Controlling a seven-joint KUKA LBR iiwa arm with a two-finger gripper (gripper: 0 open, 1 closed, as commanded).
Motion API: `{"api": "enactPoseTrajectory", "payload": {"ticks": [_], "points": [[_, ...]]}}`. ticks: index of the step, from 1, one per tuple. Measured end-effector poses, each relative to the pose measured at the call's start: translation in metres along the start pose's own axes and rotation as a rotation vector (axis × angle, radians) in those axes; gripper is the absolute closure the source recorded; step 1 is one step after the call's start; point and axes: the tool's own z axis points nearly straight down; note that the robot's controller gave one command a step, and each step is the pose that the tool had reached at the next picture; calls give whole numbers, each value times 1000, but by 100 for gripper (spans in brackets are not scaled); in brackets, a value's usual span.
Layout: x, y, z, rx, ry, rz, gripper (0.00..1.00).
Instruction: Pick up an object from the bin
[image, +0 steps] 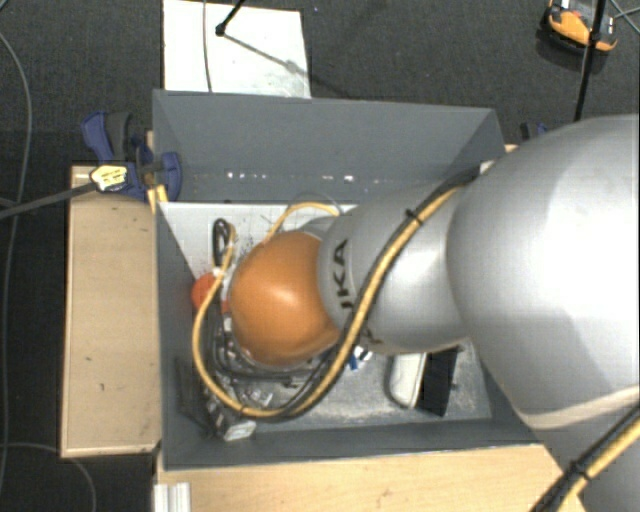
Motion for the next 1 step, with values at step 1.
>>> {"api": "enactPoseTrajectory", "payload": {"ticks": [1], "points": [[0, 0, 0, 0, 0, 1, 100]]}}
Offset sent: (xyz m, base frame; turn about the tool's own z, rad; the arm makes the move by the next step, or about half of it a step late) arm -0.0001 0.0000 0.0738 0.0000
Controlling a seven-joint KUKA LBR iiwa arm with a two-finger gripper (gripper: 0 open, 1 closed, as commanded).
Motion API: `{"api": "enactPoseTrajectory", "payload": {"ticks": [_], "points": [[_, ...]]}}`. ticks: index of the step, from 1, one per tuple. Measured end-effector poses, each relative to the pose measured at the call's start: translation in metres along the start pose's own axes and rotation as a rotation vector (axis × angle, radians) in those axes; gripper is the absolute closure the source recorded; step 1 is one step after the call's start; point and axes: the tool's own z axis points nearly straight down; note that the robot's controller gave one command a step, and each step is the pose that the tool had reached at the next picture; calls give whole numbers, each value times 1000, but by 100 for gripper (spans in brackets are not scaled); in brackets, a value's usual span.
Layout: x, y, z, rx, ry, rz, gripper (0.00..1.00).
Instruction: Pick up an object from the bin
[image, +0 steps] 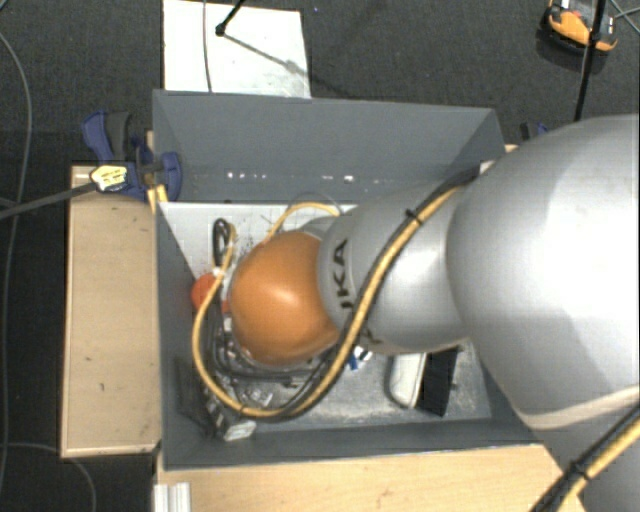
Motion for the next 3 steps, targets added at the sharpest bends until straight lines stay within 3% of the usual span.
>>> {"api": "enactPoseTrajectory", "payload": {"ticks": [2, 3], "points": [[2, 1, -23, -5, 9, 0, 100], [0, 1, -39, -3, 3, 1, 100]]}}
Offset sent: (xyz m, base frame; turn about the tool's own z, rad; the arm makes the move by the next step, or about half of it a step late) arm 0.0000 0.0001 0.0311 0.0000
